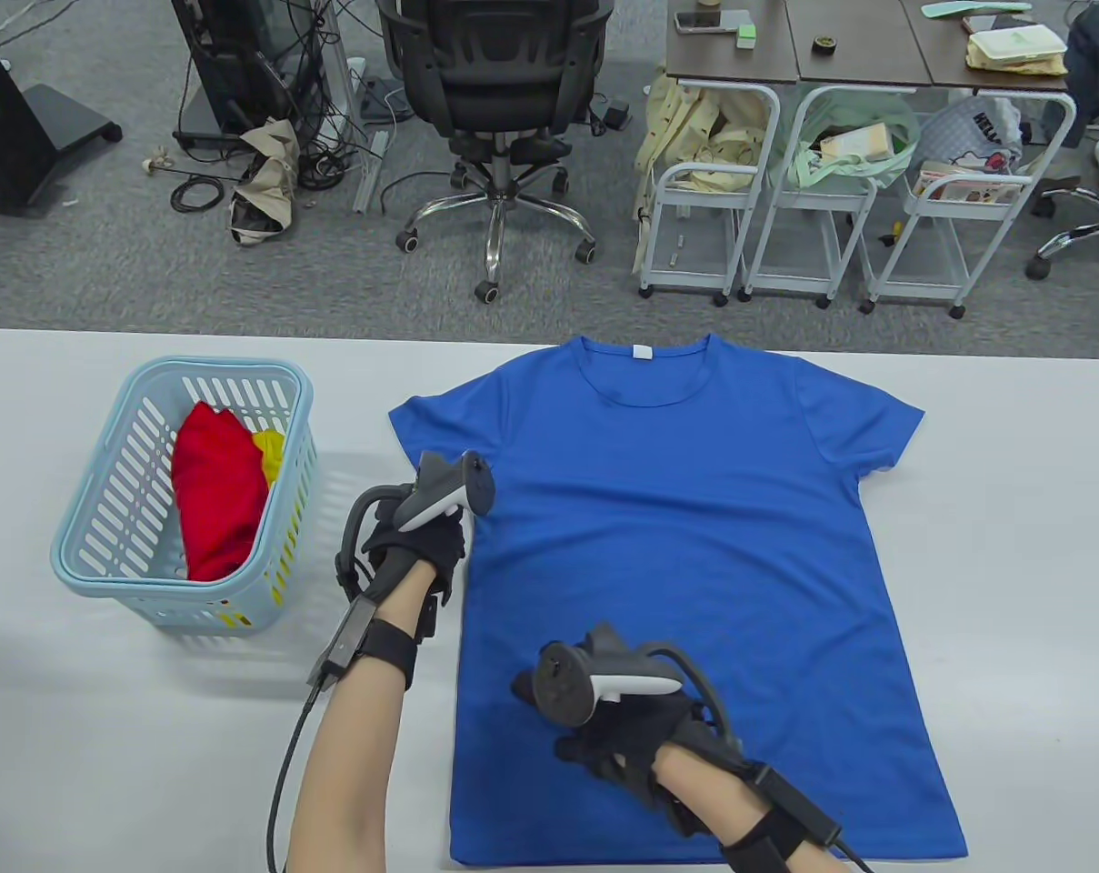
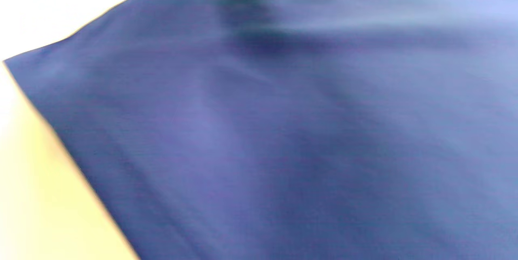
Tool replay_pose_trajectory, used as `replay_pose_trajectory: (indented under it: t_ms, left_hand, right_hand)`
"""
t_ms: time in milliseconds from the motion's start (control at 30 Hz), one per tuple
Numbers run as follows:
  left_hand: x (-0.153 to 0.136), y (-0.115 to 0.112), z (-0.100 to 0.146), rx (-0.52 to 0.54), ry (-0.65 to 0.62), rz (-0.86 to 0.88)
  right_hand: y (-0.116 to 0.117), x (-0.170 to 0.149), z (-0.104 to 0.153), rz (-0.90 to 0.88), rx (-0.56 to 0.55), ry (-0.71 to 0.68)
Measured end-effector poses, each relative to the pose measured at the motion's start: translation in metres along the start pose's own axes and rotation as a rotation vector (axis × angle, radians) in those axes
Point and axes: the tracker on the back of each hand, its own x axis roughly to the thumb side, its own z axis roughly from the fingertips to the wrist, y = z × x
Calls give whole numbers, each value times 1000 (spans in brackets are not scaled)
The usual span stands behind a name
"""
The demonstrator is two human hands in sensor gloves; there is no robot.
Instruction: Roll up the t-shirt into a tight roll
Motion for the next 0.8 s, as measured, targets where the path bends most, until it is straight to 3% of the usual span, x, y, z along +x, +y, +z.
replay_pose_trajectory:
  t_ms: [167, 333, 400, 533, 700, 800]
  left_hand:
    - [-2, 2, -20, 31, -10, 45]
    - [-1, 4, -29, 93, -40, 64]
    - [1, 4, -33, 94, -50, 74]
    - [-5, 5, -40, 134, -38, 180]
    - [5, 4, -34, 207, -25, -106]
    - [-6, 7, -29, 226, 25, -73]
  right_hand:
    - [3, 41, -18, 131, 11, -70]
    - [12, 52, -37, 206, 31, -46]
    - [8, 53, -38, 223, -55, -83]
    - [4, 59, -37, 228, -85, -130]
    - [5, 62, -39, 236, -74, -152]
    - [2, 64, -29, 128, -87, -213]
